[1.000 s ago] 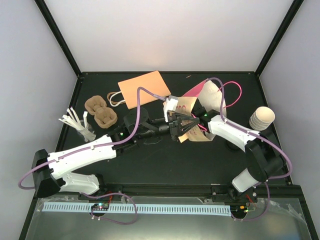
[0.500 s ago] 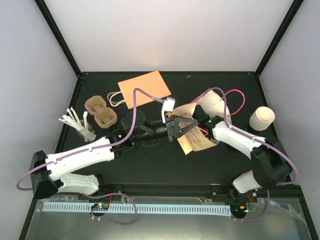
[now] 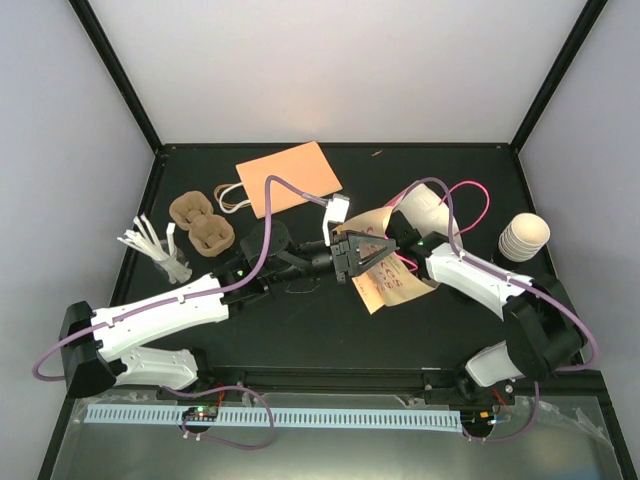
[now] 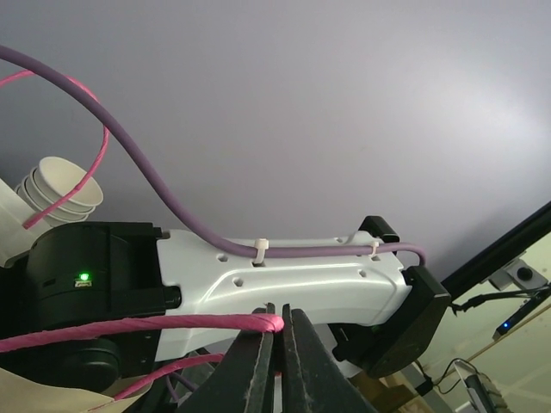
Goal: Pack the takeout coffee
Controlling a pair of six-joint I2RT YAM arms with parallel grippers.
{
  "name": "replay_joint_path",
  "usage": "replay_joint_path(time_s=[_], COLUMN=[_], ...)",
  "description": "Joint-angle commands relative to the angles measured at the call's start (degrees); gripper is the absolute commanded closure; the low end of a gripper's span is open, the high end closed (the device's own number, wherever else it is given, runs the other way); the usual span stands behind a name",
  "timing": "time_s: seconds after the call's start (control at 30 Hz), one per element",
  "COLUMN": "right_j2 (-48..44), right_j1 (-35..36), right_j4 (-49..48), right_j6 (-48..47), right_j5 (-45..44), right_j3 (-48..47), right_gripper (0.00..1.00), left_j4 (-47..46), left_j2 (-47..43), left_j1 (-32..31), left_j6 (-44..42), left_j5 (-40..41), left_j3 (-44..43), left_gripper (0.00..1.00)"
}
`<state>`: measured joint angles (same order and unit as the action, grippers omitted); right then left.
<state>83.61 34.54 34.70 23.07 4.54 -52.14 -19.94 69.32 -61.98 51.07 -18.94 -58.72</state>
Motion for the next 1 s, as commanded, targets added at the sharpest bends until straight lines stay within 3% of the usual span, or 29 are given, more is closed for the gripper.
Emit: replay_joint_path(time_s=[0.0,0.07,0.17,0.33,0.4,0.47,0.57,0.7,0.83,0.97], right_j2=[1.2,1.3,1.6,2.5,2.8,3.3,3.6,4.2,4.4,4.3], right_j1=[-0.3,-0.2,-0.3,-0.3,-0.4,-0.6,-1.2,-1.8,-2.0,-2.2], right_j4=[0.3,0.1,-0.3,-1.4,-1.9,-2.1,-2.8,-3.4,-3.6,-3.8], right_j6=[-0.1,-0.1,0.0,0.0,0.0,0.0,-0.1,-0.5,-0.7,-1.0], right_j5=[0.4,1.1,1.5,2.2,1.9,1.8,2.5,3.1,3.4,4.0], right_j3=[-0.2,0.0,0.2,0.7,0.9,1.0,1.1,1.0,0.9,1.0], right_gripper=[0.99,0.99,0.99,0.99,0.99,0.99,0.99,0.99,0.99,0.99], left_j4=[-5.6,-4.4,-2.3,3.3,10.1,22.6,33.8,41.6,45.3,42.6], left_j2=[-1.1,-0.8,-0.6,-1.4,-1.8,-2.9,-6.5,-13.3,-18.2,-20.7], left_j1=[-0.8,-0.7,-0.7,-0.6,-0.6,-0.6,-0.5,1.8,7.8,16.9], left_j6=[0.2,0.0,-0.3,-2.2,-4.6,-8.5,-12.8,-14.2,-12.7,-10.6], left_j5=[-2.5,-2.4,-2.7,-5.7,-8.9,-9.6,-6.6,-1.9,-2.6,-8.7], left_j3=[-2.1,-2.2,-2.3,-2.6,-5.5,-8.8,-9.8,-6.9,-2.6,4.7], left_gripper=[0.94,0.91,0.77,0.33,0.22,0.14,0.08,0.06,0.06,0.09])
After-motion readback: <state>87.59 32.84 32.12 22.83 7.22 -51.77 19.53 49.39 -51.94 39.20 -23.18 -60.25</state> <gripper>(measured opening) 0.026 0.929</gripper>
